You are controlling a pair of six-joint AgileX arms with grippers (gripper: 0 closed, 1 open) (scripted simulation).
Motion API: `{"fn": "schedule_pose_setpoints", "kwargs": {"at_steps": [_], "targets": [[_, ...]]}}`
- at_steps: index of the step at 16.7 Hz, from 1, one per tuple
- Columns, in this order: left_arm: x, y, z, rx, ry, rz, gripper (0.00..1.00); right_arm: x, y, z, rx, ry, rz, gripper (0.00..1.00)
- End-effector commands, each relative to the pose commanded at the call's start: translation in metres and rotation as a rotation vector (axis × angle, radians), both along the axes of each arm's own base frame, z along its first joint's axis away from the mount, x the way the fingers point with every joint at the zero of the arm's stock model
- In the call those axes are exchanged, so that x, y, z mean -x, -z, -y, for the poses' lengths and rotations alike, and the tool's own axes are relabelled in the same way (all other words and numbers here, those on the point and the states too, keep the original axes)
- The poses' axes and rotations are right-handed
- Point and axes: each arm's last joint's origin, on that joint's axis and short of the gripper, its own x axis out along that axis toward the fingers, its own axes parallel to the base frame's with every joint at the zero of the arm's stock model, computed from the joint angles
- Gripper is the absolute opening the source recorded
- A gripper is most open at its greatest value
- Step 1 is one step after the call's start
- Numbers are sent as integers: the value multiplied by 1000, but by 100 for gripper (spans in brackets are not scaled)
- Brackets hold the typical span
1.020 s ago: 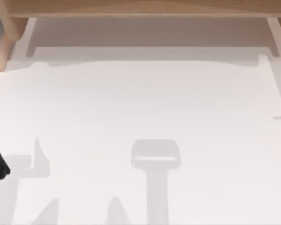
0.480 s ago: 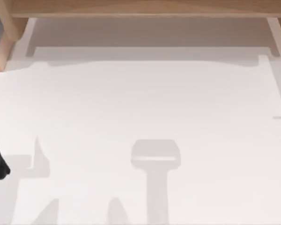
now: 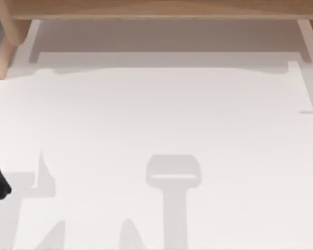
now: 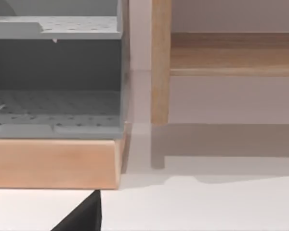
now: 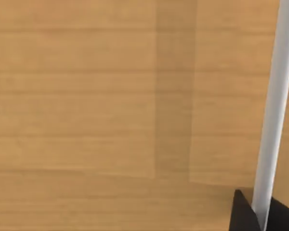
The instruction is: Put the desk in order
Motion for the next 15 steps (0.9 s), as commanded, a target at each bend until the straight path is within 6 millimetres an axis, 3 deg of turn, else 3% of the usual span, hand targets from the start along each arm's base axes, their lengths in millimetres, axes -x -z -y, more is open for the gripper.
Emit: {"fn": "schedule_pose_setpoints", "kwargs": {"at_steps": [3, 9, 15], "targets": [[0, 0, 0, 0, 0, 0, 100, -18, -1, -1, 1, 2, 1, 0], [0, 0, 0, 0, 0, 0, 100, -23, 1, -1, -3, 6, -7, 0], [0, 0, 0, 0, 0, 0, 100, -69, -5, 5, 9, 9, 18, 0]]}}
